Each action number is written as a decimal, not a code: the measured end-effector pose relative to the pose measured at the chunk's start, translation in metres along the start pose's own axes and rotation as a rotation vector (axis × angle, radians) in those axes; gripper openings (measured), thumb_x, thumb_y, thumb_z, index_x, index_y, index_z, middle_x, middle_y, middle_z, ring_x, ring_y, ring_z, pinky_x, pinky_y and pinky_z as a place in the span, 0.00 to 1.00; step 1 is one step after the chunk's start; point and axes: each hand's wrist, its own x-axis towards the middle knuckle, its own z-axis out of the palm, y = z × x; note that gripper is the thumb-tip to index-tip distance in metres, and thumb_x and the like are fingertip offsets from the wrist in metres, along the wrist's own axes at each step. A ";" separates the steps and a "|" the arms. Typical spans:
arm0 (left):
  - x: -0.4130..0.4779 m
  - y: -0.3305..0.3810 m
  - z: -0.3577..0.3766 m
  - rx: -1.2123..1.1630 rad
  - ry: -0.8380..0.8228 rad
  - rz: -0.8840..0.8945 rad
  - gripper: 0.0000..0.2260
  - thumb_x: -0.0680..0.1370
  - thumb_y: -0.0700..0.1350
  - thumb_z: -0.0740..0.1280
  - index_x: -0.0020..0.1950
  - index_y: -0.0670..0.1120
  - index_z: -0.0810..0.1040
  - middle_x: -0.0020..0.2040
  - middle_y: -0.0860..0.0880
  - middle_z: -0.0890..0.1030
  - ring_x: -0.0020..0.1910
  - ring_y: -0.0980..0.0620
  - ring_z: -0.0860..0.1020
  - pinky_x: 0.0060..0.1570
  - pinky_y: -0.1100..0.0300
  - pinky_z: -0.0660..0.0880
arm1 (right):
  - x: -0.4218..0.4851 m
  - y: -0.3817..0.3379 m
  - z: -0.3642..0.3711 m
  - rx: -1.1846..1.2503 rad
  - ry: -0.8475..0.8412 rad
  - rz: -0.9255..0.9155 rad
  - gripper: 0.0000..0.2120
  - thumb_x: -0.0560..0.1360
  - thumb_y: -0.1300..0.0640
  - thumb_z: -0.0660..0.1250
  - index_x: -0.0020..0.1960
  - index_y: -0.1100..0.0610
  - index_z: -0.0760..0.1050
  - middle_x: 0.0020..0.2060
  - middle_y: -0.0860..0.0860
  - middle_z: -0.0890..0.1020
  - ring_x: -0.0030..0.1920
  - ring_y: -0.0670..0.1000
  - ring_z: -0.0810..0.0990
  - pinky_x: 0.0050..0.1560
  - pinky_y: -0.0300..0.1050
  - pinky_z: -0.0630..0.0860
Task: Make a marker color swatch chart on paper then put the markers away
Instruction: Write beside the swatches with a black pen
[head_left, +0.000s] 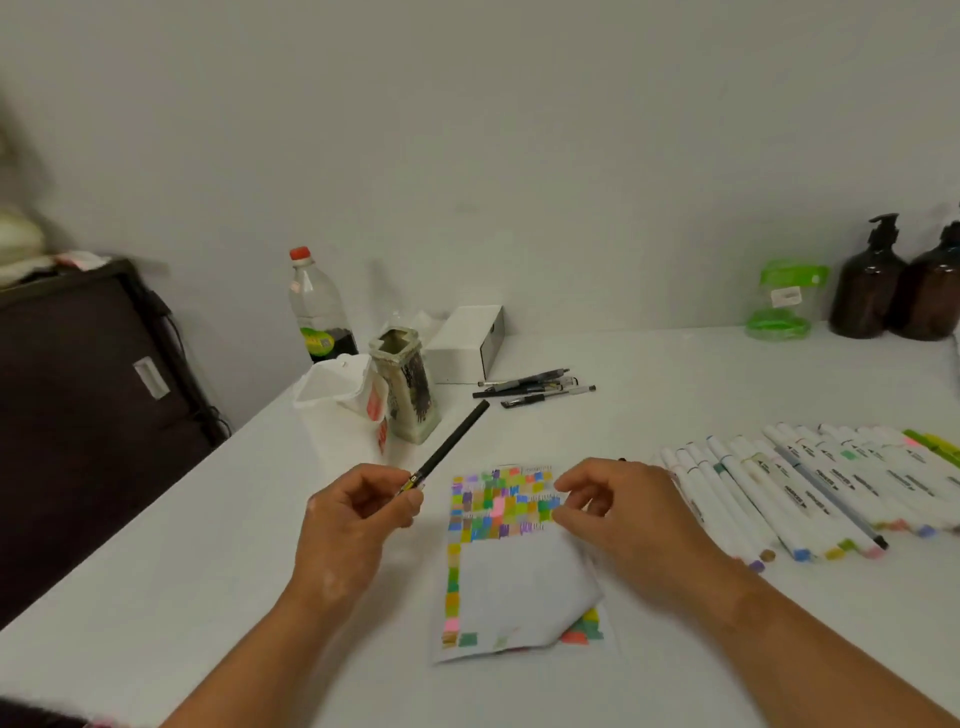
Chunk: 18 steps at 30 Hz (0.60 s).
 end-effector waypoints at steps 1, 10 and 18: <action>-0.014 -0.001 -0.017 -0.020 0.022 -0.003 0.06 0.71 0.40 0.77 0.44 0.51 0.85 0.39 0.46 0.85 0.36 0.48 0.83 0.38 0.64 0.79 | -0.003 -0.008 0.001 -0.027 -0.008 -0.042 0.09 0.71 0.56 0.79 0.44 0.42 0.83 0.35 0.37 0.84 0.36 0.41 0.80 0.38 0.30 0.74; -0.188 -0.029 -0.202 -0.282 0.312 -0.145 0.05 0.70 0.37 0.71 0.44 0.43 0.83 0.35 0.40 0.79 0.29 0.49 0.77 0.30 0.62 0.73 | -0.089 -0.101 0.077 0.005 -0.245 -0.514 0.02 0.72 0.51 0.73 0.45 0.45 0.84 0.34 0.36 0.81 0.37 0.41 0.81 0.39 0.25 0.71; -0.316 -0.118 -0.304 -0.240 0.540 -0.713 0.07 0.75 0.38 0.70 0.51 0.37 0.83 0.41 0.36 0.81 0.33 0.45 0.79 0.33 0.57 0.79 | -0.176 -0.102 0.204 0.068 -0.650 -0.479 0.08 0.73 0.44 0.67 0.50 0.41 0.80 0.40 0.37 0.81 0.37 0.43 0.79 0.39 0.34 0.76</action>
